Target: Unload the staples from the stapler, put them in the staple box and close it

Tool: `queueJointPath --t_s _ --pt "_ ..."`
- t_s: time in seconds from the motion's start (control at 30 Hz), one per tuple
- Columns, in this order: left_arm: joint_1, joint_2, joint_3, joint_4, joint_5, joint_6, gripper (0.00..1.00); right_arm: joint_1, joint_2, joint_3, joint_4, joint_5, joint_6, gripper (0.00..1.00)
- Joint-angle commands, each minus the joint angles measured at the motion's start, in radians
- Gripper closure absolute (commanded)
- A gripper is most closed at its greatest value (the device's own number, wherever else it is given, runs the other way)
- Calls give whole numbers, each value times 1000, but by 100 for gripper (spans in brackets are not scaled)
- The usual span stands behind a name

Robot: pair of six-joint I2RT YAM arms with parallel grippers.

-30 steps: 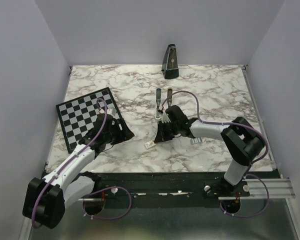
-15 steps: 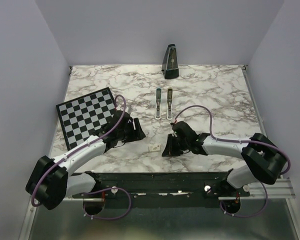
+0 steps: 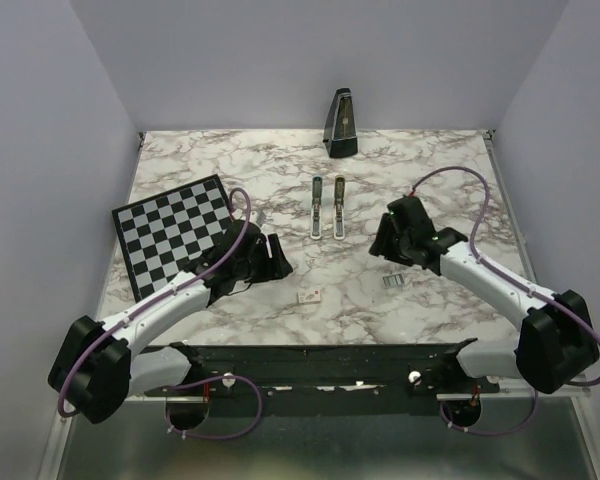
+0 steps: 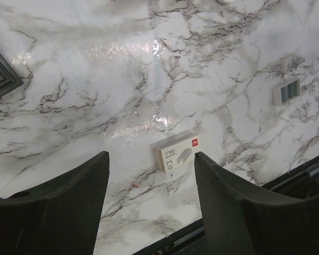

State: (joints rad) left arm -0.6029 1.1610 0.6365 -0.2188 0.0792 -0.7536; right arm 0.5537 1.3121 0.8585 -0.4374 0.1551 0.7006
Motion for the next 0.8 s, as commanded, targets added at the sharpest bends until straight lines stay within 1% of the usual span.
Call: queueJointPath --t_s 0.0,0.03,0.07,0.13,0.23,0.27,0.33,0.37,0.43,0.53,0.77 --pt "-5 -55 34 -36 -30 36 27 -142 -37 8 -199 115 -38 31" --pt "-5 -67 29 -39 -30 36 27 -208 -21 17 -213 112 -33 28" --pt "-5 -75 19 -39 -30 34 27 -239 -10 25 -224 98 -32 26" --pt "-5 -96 8 -34 -27 25 27 -302 21 43 -241 83 -24 26" --pt "-5 -130 -14 -28 -19 16 27 -342 94 63 -224 69 -45 29" --pt "-5 -138 -21 -30 -19 14 27 -351 133 66 -224 63 -50 32" --pt "-5 -158 -29 -31 -21 14 27 -363 159 70 -210 43 -59 35" --pt "-5 -162 -35 -36 -25 14 27 -363 165 62 -201 35 -62 39" --pt "-5 -170 -41 -36 -27 14 27 -363 168 42 -153 -21 -81 42" --pt "-5 -178 -57 -31 -29 11 27 -363 167 4 -84 -113 -117 43" --pt "-5 -172 -64 -5 -10 -7 27 -362 176 -35 -83 -149 -133 43"
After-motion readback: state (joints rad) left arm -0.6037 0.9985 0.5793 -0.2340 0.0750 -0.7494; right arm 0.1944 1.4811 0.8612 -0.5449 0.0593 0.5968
